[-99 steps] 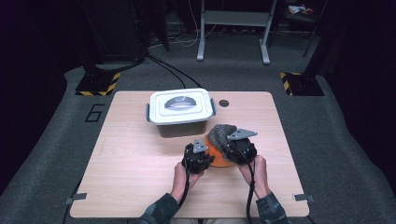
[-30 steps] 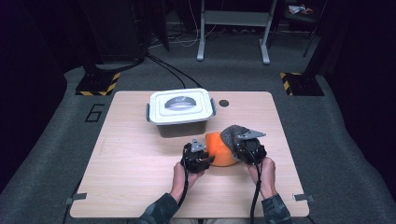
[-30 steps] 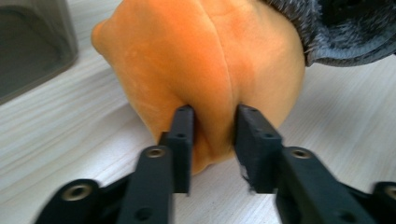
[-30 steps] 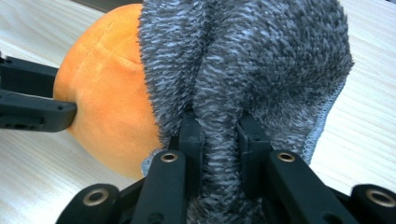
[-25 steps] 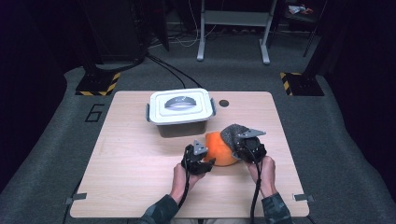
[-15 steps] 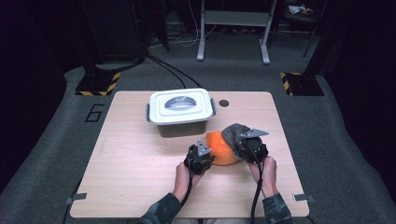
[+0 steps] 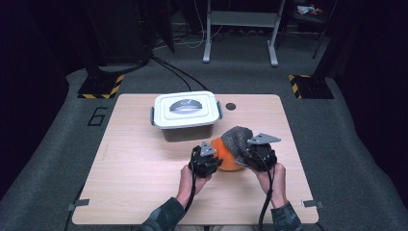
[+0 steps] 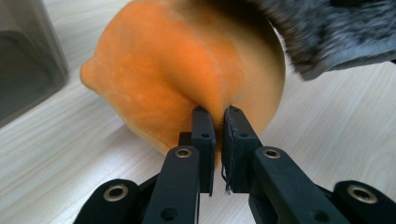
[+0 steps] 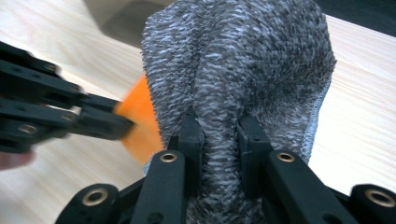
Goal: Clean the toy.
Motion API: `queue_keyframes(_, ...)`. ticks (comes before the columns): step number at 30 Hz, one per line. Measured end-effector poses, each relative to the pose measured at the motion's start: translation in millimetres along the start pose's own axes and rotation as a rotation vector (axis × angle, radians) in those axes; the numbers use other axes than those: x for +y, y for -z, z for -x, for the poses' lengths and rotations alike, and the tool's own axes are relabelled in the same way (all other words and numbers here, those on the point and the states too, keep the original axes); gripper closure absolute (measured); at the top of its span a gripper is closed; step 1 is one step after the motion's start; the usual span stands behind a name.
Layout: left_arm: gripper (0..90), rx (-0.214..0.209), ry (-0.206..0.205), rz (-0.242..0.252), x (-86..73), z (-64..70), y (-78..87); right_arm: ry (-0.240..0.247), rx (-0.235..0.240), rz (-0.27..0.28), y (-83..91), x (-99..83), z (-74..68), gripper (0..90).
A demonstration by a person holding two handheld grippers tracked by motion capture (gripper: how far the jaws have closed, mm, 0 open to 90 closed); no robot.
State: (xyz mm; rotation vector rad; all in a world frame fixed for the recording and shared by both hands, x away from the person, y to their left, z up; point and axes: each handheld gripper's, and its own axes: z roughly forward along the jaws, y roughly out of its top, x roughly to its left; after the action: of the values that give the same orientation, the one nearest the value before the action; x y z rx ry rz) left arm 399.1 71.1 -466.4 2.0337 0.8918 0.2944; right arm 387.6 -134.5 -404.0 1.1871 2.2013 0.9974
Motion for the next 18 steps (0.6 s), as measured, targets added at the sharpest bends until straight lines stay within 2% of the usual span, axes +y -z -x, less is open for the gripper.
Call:
queue_keyframes(3, 84.1, 0.006, -0.029, -0.009, -0.6, 5.5, -1.2, 0.031, 0.016, -0.032, -13.0, 3.5, -10.8, 75.1)
queue_keyframes(5, 84.1, 0.009, -0.041, -0.013, -0.9, 6.3, -2.4, 0.045, -0.009, -0.076, -29.1, -0.1, -17.7, 75.4)
queue_keyframes(6, 84.1, 0.017, -0.047, -0.016, -1.8, 4.8, -2.8, 0.045, -0.009, -0.076, -29.1, -0.1, -17.7, 75.4)
queue_keyframes(7, 84.1, 0.003, -0.022, -0.014, -4.8, 1.4, -3.9, 0.059, -0.010, -0.085, -33.7, -0.5, -18.6, 75.6)
queue_keyframes(9, 84.1, 0.009, -0.022, -0.009, -5.8, 1.6, -3.5, 0.061, -0.008, -0.091, -33.7, 0.1, -19.7, 75.6)
queue_keyframes(10, 84.1, 0.008, -0.022, -0.008, -6.8, 1.8, -2.2, 0.080, -0.009, -0.084, -34.2, 0.3, -19.2, 75.7)
queue_keyframes(14, 84.1, 0.003, 0.001, 0.009, -8.5, 0.8, -4.0, 0.049, -0.004, -0.077, -33.8, -1.4, -16.1, 75.9)
queue_keyframes(17, 84.1, 0.000, 0.001, 0.013, -9.1, 2.4, -3.6, 0.048, -0.011, -0.073, -30.9, -4.0, -11.2, 75.8)
queue_keyframes(18, 84.1, 0.000, -0.002, 0.012, -9.1, 2.1, -3.9, 0.032, -0.010, -0.075, -29.7, -5.7, -9.3, 75.9)
